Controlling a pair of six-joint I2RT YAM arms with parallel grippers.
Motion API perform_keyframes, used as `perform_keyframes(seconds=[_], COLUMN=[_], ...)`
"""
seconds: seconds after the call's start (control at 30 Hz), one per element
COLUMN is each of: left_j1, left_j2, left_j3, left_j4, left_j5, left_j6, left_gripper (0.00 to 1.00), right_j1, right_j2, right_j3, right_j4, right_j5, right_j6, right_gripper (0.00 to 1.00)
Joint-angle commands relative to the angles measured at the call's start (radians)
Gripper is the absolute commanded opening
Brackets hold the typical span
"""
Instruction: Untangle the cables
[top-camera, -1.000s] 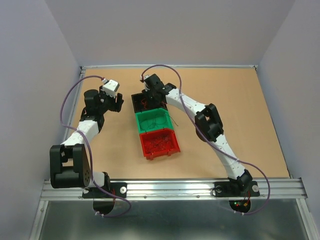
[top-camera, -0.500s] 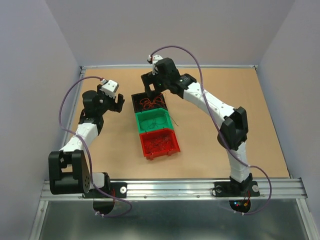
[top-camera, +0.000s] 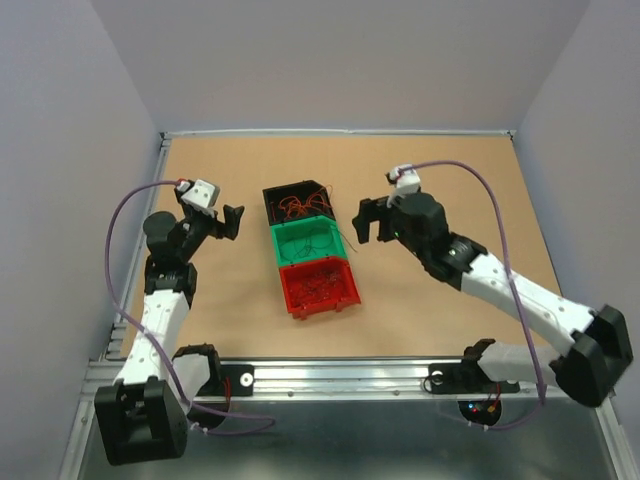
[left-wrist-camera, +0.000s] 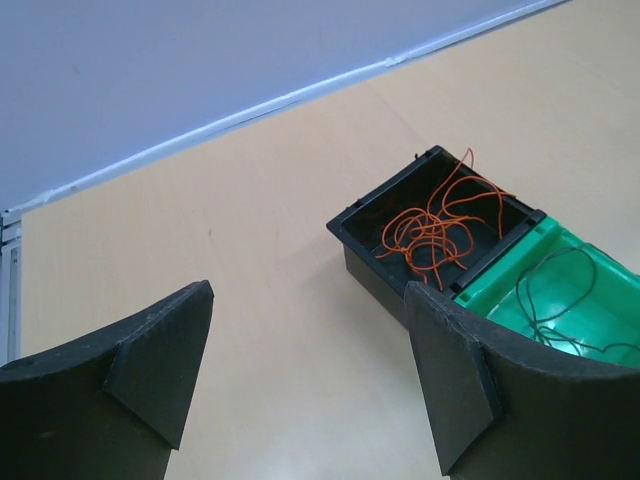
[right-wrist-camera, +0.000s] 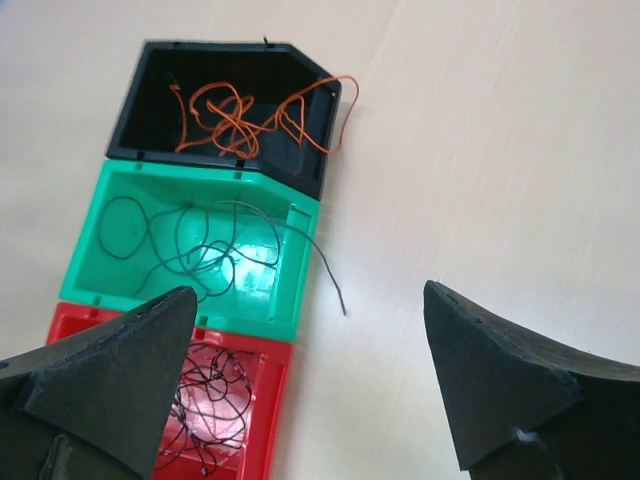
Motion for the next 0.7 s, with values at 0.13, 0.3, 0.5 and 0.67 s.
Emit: perform_keyframes(seconds=[0.13, 0.3, 0.5, 0.67], left_j1=[0.003, 0.003, 0.003, 0.003], left_j2=[-0.331, -0.546, -0.741, -0.807], left_j3=[-0.171, -0.294, -0.401, -0.438], left_j4=[-0.041, 0.000, 0.019, 0.016], left_j5=[-0.029, -0.180, -0.100, -0.074], left_j6=[-0.075, -0.118, -0.093, -0.066], left_gripper=[0.88, 0.88, 0.91, 0.92], right_j1=[0.002, 0.002, 0.002, 0.002], right_j2=[-0.433, -0.683, -0.794, -0.800], right_j3=[-0.401, -0.558, -0.675, -0.715], right_j4=[0.194, 0.206, 0.238, 0.271], right_j5=[0.081, 0.147, 0.202, 0.243], right_j6=[0.087, 0.148, 0.190, 0.196], right_gripper=[1.00, 1.00, 1.00, 1.00])
